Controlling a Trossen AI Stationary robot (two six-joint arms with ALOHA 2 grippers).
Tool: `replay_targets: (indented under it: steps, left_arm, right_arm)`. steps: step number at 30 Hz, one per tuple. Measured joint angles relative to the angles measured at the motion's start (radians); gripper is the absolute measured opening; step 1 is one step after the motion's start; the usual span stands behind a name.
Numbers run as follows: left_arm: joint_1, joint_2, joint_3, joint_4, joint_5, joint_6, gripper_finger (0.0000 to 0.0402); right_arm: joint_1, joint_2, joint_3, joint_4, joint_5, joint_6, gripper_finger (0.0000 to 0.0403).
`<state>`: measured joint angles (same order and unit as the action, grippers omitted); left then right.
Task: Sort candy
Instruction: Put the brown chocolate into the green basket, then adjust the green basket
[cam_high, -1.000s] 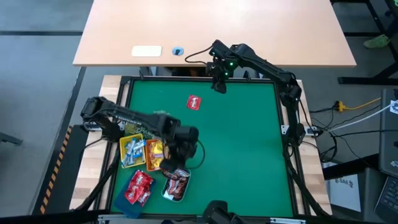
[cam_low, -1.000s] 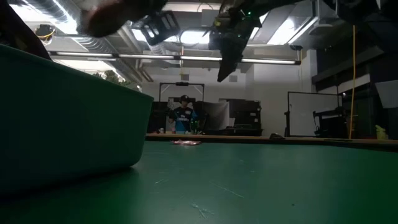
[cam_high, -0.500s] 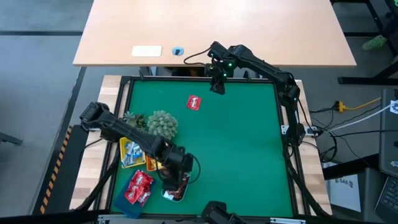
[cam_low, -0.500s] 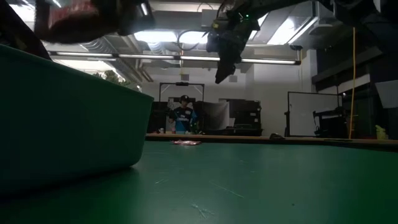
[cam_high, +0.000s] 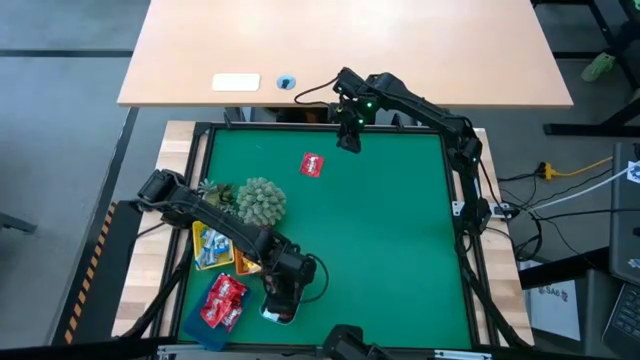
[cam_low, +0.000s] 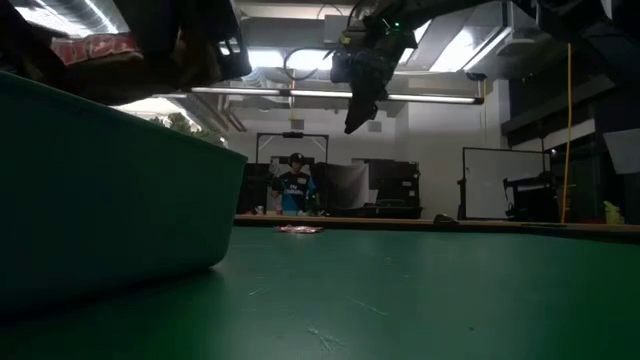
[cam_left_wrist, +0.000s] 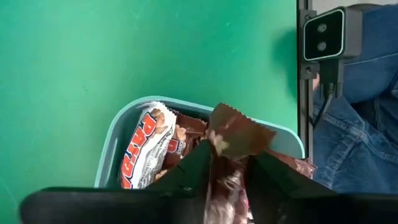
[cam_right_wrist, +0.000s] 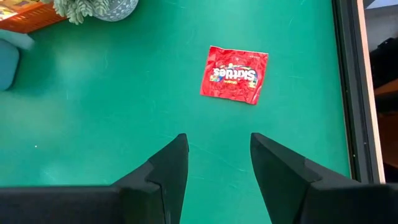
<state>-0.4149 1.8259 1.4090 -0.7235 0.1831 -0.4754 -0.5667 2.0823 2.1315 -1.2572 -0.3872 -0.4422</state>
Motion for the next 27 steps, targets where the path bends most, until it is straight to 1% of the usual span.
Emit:
replay_targets:
  steps: [4,6,9,12,16,19,24,27]
  left_arm:
    - [0.0,0.0,0.0,0.0,-0.02,-0.022,0.0118]
    - [0.0,0.0,0.0,0.0,-0.012,-0.017,0.0135]
    - [0.01,0.0,0.0,0.0,-0.008,0.007,0.0149]
    - [0.03,0.0,0.0,0.0,-0.028,0.007,0.015]
    - [0.06,0.0,0.0,-0.004,-0.1,0.014,0.0147]
    - [0.076,0.0,0.0,-0.036,-0.15,0.023,0.0147]
    - [0.068,0.022,0.0,-0.103,-0.158,0.094,0.0147]
    - [0.058,0.047,0.0,-0.115,-0.16,0.122,0.0147]
  right_arm:
    - [0.0,0.0,0.0,0.0,0.001,-0.005,0.0172]
    - [0.0,0.0,0.0,0.0,0.001,-0.006,0.0172]
    - [0.0,0.0,0.0,0.0,0.001,-0.007,0.0172]
    - [0.0,0.0,0.0,0.0,0.001,-0.007,0.0172]
    - [0.0,0.0,0.0,0.0,0.001,-0.007,0.0172]
    - [0.0,0.0,0.0,-0.001,0.001,-0.007,0.0172]
    - [0.0,0.0,0.0,-0.001,0.001,-0.008,0.0172]
    - [0.0,0.0,0.0,-0.001,0.001,-0.008,0.0172]
